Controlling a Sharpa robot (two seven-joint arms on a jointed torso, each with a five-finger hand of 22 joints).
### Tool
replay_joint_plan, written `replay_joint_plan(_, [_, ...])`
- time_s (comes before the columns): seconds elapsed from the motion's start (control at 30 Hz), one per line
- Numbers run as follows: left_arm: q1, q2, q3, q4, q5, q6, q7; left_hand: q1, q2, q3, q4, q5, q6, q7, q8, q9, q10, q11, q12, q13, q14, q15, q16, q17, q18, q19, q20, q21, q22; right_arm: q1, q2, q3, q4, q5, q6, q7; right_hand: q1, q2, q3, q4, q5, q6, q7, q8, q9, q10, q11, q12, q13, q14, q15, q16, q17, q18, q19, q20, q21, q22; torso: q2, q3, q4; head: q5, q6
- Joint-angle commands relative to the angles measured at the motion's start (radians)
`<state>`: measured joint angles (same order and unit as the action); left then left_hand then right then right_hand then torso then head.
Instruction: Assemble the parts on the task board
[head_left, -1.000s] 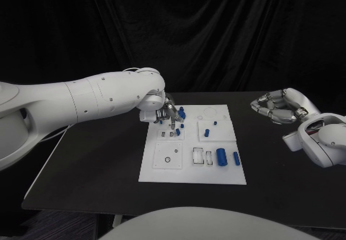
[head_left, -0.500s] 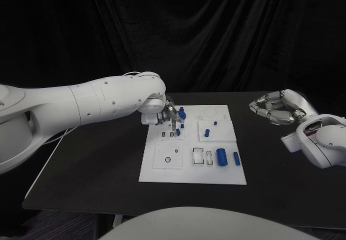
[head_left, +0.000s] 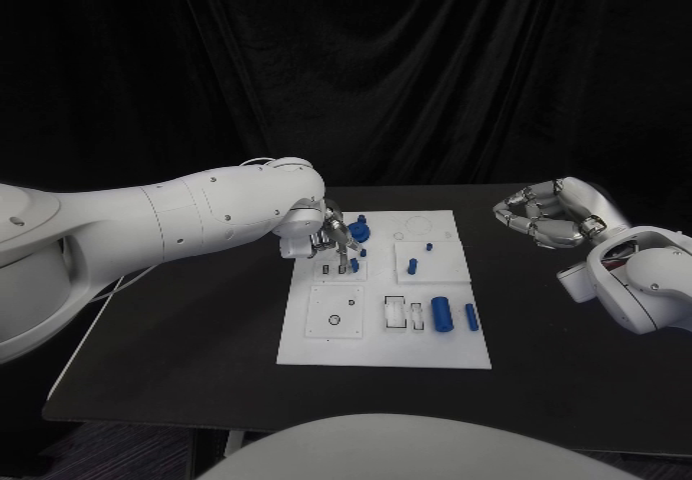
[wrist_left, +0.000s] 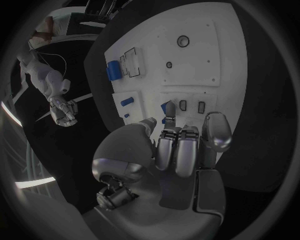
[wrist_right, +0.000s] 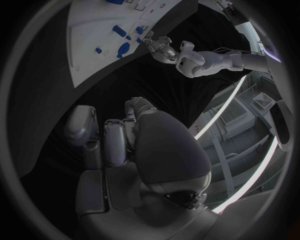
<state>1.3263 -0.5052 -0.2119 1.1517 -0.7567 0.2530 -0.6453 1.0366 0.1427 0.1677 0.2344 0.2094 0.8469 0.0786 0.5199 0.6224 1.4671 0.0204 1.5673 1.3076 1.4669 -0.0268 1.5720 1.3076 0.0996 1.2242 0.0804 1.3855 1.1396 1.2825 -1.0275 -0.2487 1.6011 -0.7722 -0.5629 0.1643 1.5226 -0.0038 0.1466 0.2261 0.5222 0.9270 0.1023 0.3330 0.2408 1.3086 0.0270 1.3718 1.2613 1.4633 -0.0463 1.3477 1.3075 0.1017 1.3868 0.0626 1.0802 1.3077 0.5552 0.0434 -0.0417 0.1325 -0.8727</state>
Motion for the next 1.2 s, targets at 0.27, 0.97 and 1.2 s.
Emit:
replay_joint_plan(0.27, [-0.006,0.014,0.001,-0.023,0.000,-0.009,0.035,0.002,0.000,0.013,-0.007,0.008,-0.002,0.002,-0.014,0.009,0.104,-0.006,0.004,0.263,0.104,-0.007,-0.001,0.263,0.005,-0.010,-0.001,-0.014,-0.013,-0.005,0.011,0.001,-0.014,-0.017,0.023,0.005,0.006,-0.003,0.005,-0.001,0.005,-0.006,0.001,0.004,0.001,-0.003,-0.005,-0.005,-0.047,0.025,0.001,-0.002,0.041,0.000,0.001,0.000,-0.006,0.101,0.002,-0.0003,0.0029,-0.004,0.000])
replay_joint_plan(0.97, [-0.034,0.035,0.002,-0.080,0.000,-0.002,0.063,-0.010,-0.005,0.026,-0.016,0.001,-0.027,0.019,-0.072,0.035,0.104,0.010,0.004,0.263,0.104,0.007,-0.001,0.263,0.009,-0.026,0.011,-0.039,-0.035,-0.011,0.017,0.001,-0.025,-0.018,0.046,-0.003,-0.001,0.000,0.006,0.004,0.010,-0.009,0.002,0.002,0.000,-0.007,-0.003,-0.010,-0.053,0.025,0.002,-0.004,0.039,0.001,0.000,0.000,-0.013,0.099,-0.003,-0.0014,0.0042,-0.010,0.000])
replay_joint_plan(1.2, [-0.039,0.039,0.002,-0.082,0.000,0.003,0.073,-0.012,-0.007,0.025,-0.016,-0.001,-0.027,0.019,-0.073,0.037,0.104,0.010,0.004,0.263,0.104,0.007,-0.001,0.263,0.010,-0.028,0.012,-0.040,-0.038,-0.013,0.019,0.001,-0.029,-0.018,0.052,-0.006,-0.002,0.001,0.007,0.005,0.012,-0.010,0.002,0.002,0.000,-0.007,-0.003,-0.011,-0.055,0.025,0.002,-0.004,0.039,0.001,0.000,0.000,-0.015,0.098,-0.004,0.0001,0.0053,-0.014,0.000])
